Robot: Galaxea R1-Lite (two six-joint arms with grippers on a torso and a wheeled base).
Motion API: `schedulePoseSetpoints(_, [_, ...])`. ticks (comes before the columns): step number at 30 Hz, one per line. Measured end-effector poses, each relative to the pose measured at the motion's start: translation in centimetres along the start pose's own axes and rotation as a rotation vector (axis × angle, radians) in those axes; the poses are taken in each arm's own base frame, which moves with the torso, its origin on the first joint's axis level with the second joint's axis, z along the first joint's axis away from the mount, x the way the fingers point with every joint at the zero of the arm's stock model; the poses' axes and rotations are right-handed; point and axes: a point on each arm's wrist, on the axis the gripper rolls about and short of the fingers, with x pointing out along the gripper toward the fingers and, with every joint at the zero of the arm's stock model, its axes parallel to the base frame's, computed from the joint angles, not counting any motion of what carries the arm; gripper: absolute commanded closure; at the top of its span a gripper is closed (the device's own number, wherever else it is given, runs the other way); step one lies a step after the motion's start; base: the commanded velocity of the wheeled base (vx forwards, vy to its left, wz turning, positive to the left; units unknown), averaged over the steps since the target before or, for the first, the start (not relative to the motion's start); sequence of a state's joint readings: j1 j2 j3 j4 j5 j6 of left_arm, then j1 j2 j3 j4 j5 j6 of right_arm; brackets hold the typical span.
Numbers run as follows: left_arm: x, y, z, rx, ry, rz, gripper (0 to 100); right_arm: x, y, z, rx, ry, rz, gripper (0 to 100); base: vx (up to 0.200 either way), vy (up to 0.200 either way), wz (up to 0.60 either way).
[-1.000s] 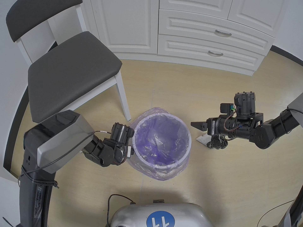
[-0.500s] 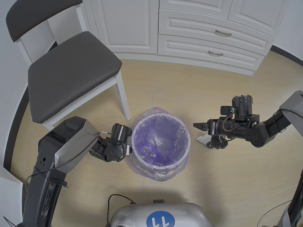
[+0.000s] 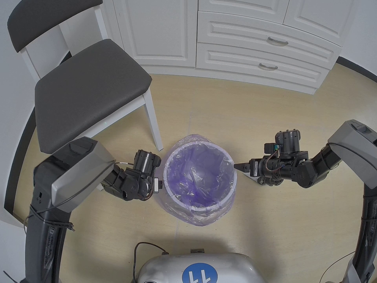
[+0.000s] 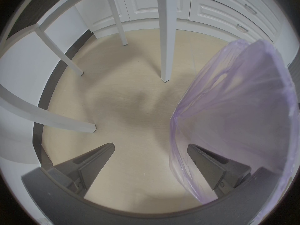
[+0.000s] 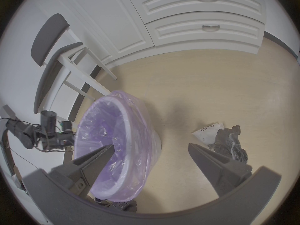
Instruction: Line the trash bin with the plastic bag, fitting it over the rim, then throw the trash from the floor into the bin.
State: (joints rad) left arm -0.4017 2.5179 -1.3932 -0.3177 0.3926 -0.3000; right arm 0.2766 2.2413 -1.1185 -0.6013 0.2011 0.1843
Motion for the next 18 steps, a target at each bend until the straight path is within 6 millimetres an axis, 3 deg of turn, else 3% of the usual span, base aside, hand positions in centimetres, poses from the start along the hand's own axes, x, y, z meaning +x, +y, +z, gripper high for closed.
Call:
schedulePoseSetpoints(7, [-3.2, 1.6, 0.6, -0.02, 0.015, -0.037, 0, 2.7, -0.6, -1.1, 0.053, 0.018, 0.0, 0, 0.0, 0.0, 0.0])
schedulePoseSetpoints(11, [-3.6, 3.3, 0.9, -0.041, 0.007, -0.024, 0, 4.1, -0.9, -1.9, 0.062, 0.033, -0.001, 0, 0.0, 0.0, 0.0])
schedulePoseSetpoints(18, [-3.9, 4.2, 1.1, -0.059, -0.008, -0.016, 0, 6.1, -1.3, -3.4, 0.067, 0.061, -0.002, 0, 0.0, 0.0, 0.0])
